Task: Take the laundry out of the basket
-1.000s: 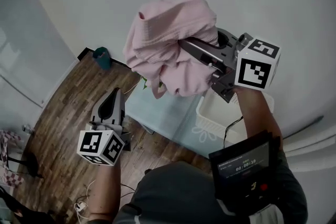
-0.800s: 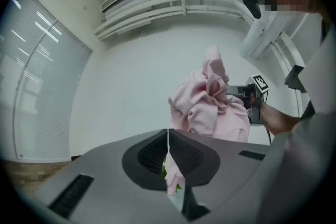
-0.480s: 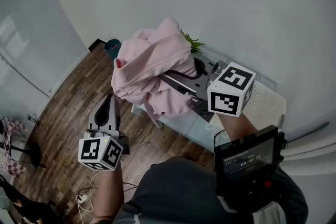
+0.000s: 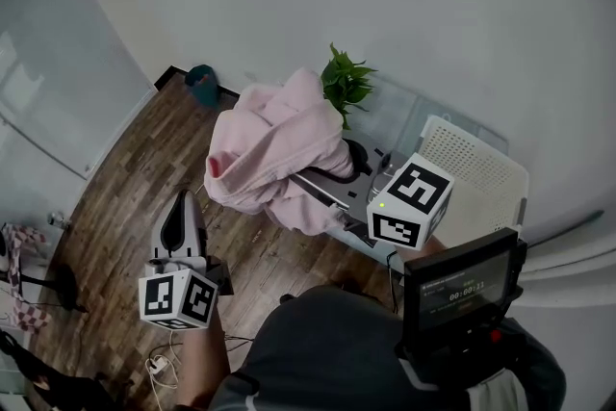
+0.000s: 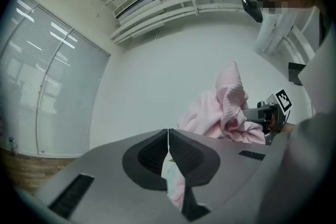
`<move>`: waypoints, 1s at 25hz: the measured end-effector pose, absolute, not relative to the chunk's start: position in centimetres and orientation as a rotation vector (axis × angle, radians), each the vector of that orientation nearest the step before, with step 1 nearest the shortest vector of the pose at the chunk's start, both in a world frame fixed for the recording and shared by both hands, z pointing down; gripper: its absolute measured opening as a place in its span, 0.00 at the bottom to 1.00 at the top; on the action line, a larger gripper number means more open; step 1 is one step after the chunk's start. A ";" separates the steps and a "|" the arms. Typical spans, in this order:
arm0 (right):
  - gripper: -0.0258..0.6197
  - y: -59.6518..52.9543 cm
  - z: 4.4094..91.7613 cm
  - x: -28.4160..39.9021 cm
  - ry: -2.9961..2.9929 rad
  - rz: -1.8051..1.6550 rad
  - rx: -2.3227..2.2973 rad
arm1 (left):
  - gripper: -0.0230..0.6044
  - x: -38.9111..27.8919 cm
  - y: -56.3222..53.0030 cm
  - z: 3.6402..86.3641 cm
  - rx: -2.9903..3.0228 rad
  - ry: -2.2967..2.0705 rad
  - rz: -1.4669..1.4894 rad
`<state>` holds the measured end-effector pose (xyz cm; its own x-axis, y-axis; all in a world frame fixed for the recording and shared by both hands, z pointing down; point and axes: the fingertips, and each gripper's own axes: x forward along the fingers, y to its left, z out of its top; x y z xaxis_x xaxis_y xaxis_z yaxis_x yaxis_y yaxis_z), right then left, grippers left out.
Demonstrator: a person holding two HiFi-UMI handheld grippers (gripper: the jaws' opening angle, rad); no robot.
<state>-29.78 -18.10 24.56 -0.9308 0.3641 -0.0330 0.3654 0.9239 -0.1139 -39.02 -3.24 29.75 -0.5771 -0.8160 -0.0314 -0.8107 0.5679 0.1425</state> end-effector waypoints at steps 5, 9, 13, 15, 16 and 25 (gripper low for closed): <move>0.34 -20.9 29.0 -29.9 3.081 -0.217 0.498 | 0.05 -40.0 -6.1 33.6 1.411 -2.706 -0.202; 0.34 -21.5 31.1 -29.8 3.093 -0.225 0.466 | 0.05 -40.2 -7.0 34.9 1.422 -2.684 -0.176; 0.34 -21.5 31.9 -29.4 3.103 -0.211 0.437 | 0.05 -40.2 -7.7 35.4 1.447 -2.670 -0.175; 0.34 -21.6 32.2 -29.5 3.113 -0.202 0.435 | 0.05 -40.2 -8.0 35.5 1.452 -2.660 -0.161; 0.34 -21.6 32.3 -29.5 3.116 -0.203 0.432 | 0.05 -40.2 -8.1 35.6 1.456 -2.656 -0.159; 0.34 -21.6 32.0 -29.3 3.118 -0.202 0.415 | 0.05 -40.1 -8.4 35.4 1.475 -2.638 -0.161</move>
